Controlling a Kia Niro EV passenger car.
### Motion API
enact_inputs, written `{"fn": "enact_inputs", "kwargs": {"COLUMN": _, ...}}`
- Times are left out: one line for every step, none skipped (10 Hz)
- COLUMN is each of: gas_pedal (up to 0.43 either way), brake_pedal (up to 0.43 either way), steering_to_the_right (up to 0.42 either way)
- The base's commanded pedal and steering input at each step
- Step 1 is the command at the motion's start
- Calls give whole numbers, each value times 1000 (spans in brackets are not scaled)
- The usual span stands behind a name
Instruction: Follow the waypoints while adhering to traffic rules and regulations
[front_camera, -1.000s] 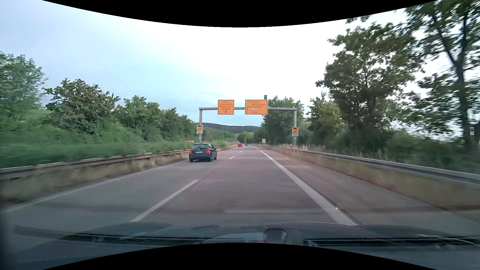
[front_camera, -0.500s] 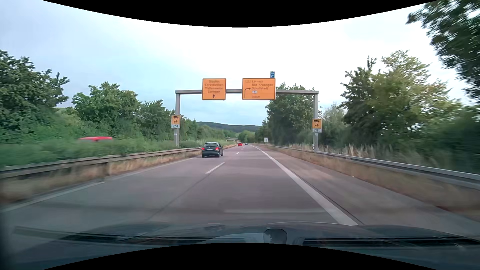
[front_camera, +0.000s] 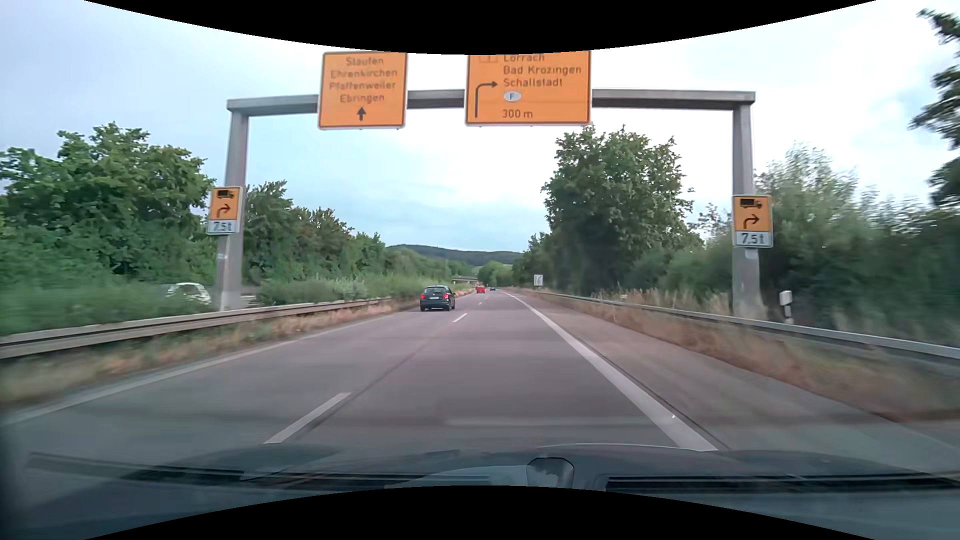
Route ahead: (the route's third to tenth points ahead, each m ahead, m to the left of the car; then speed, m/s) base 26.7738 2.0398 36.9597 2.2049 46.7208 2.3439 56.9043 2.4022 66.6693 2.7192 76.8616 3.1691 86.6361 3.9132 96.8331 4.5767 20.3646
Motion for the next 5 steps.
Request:
{"fn": "enact_inputs", "kwargs": {"gas_pedal": 0, "brake_pedal": 0, "steering_to_the_right": -5}}
{"fn": "enact_inputs", "kwargs": {"gas_pedal": 0, "brake_pedal": 0, "steering_to_the_right": -5}}
{"fn": "enact_inputs", "kwargs": {"gas_pedal": 0, "brake_pedal": 0, "steering_to_the_right": -5}}
{"fn": "enact_inputs", "kwargs": {"gas_pedal": 0, "brake_pedal": 0, "steering_to_the_right": -5}}
{"fn": "enact_inputs", "kwargs": {"gas_pedal": 0, "brake_pedal": 0, "steering_to_the_right": -5}}
